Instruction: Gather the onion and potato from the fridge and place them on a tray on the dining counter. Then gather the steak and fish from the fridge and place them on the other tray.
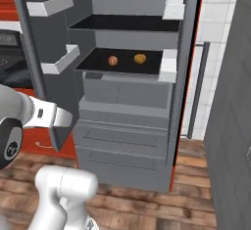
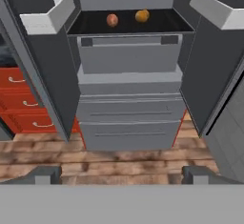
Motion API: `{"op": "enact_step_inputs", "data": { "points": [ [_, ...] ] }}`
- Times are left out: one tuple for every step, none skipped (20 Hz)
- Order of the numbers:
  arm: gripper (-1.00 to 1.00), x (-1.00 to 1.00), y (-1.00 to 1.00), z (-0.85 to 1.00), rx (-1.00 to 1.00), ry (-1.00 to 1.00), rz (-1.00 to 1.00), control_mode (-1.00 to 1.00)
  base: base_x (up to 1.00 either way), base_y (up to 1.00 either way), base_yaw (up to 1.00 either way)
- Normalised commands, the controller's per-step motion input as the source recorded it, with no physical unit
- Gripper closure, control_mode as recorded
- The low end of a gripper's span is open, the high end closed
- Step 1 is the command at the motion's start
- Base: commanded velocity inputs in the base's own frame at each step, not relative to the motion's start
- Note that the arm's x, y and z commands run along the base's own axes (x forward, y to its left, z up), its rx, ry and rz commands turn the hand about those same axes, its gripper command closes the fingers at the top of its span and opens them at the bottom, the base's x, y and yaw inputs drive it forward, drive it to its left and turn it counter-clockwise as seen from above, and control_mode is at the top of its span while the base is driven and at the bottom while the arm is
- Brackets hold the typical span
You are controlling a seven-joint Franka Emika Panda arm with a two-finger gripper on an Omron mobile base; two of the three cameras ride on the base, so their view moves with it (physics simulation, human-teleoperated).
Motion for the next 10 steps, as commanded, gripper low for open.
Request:
{"op": "enact_step_inputs", "data": {
  "points": [
    [-1.00,0.00,0.00,0.00,0.00,0.00,0.00,1.00,0.57,-0.09,-0.01],
    [-1.00,0.00,0.00,0.00,0.00,0.00,0.00,1.00,0.54,-0.09,-0.01],
    [-1.00,0.00,0.00,0.00,0.00,0.00,0.00,1.00,0.56,-0.09,0.00],
    [-1.00,0.00,0.00,0.00,0.00,0.00,0.00,1.00,0.55,-0.11,0.00],
    [-1.00,0.00,0.00,0.00,0.00,0.00,0.00,1.00,0.57,-0.14,0.00],
    [-1.00,0.00,0.00,0.00,0.00,0.00,0.00,1.00,0.55,-0.17,0.00],
    [-1.00,0.00,0.00,0.00,0.00,0.00,0.00,1.00,0.53,-0.19,0.00],
    [-1.00,0.00,0.00,0.00,0.00,0.00,0.00,1.00,0.53,-0.22,0.00],
    [-1.00,0.00,0.00,0.00,0.00,0.00,0.00,1.00,0.51,-0.23,0.00],
    [-1.00,0.00,0.00,0.00,0.00,0.00,0.00,1.00,0.50,-0.22,0.00]
  ]
}}
